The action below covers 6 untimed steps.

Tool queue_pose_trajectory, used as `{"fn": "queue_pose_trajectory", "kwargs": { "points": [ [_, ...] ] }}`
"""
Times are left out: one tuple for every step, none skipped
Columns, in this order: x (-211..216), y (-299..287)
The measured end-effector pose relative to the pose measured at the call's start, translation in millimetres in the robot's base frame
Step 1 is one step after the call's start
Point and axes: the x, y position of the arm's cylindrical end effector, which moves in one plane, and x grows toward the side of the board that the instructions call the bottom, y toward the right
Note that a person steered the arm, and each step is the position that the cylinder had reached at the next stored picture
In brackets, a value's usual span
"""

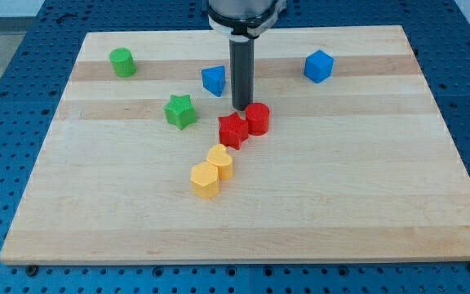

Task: Nudge the green star left a bit

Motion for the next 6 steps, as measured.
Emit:
{"fn": "queue_pose_trajectory", "kwargs": {
  "points": [
    [4.9, -15.7],
    [16.1, -31.8],
    [21.2, -32.3],
    [27.8, -55.1],
    [44.3, -84.3],
    [62.4, -105.5]
  ]
}}
